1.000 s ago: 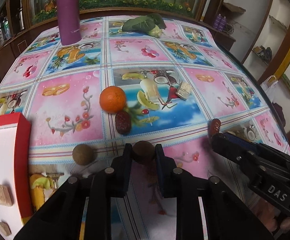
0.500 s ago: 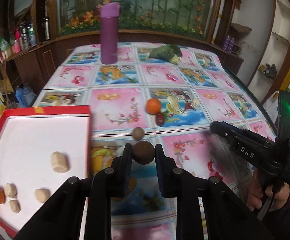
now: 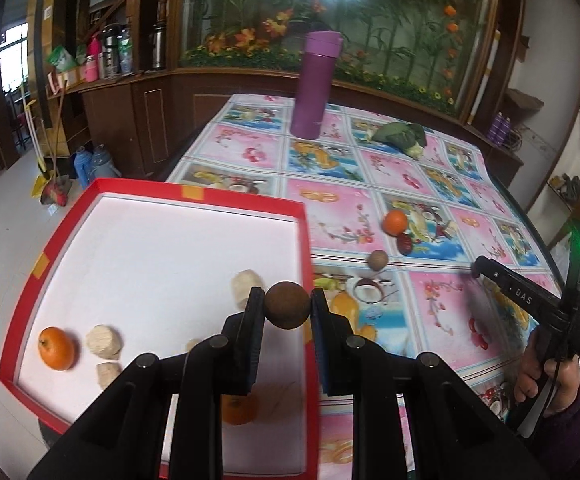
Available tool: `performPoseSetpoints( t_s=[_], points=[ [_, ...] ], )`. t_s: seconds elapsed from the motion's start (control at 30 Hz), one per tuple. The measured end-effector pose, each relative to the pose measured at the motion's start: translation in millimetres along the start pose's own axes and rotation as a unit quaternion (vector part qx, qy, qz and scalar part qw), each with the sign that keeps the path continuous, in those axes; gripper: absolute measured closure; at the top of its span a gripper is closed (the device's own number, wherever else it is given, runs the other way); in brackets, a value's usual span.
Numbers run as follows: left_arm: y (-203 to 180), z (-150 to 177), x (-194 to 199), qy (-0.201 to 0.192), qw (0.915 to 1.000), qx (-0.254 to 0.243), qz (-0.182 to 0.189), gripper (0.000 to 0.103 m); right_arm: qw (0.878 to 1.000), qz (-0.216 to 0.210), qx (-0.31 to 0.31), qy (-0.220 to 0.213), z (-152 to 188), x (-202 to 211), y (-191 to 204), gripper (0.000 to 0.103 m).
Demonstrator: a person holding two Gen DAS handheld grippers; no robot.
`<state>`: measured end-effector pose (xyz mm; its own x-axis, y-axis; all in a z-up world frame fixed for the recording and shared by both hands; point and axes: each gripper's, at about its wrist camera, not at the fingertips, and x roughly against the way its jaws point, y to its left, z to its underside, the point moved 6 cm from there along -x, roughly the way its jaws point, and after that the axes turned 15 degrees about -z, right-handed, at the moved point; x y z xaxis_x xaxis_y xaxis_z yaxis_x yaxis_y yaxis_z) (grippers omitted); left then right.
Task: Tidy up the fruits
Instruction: 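Carry the brown nut and the red date over the red tray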
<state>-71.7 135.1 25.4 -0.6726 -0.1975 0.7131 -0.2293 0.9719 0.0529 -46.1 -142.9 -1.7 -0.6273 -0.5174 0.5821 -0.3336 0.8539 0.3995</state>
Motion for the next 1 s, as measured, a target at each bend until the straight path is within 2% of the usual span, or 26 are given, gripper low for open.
performPoseSetpoints(
  t_s=[0.13, 0.33, 0.53, 0.77, 1.0],
  points=[
    [23, 0, -1, 0.000, 0.9998, 0.018, -0.012, 0.081, 0.999, -0.030, 0.019, 0.011, 6, -13, 35, 0.074],
    [59, -3, -5, -0.003, 0.9984, 0.033, -0.045, 0.081, 0.994, -0.097, 0.034, 0.048, 12, -46, 99, 0.074],
    [95, -14, -18, -0.002, 0.9955, 0.049, -0.081, 0.081, 0.985, -0.141, 0.070, 0.072, 1, -75, 168, 0.074],
    [118, -26, -28, -0.005, 0.9933, 0.059, -0.099, 0.081, 0.977, -0.170, 0.086, 0.093, -9, -101, 223, 0.074],
    [122, -23, -53, 0.024, 0.9928, 0.052, -0.106, 0.081, 0.970, -0.178, 0.109, 0.128, -1, -134, 260, 0.074]
  ],
)
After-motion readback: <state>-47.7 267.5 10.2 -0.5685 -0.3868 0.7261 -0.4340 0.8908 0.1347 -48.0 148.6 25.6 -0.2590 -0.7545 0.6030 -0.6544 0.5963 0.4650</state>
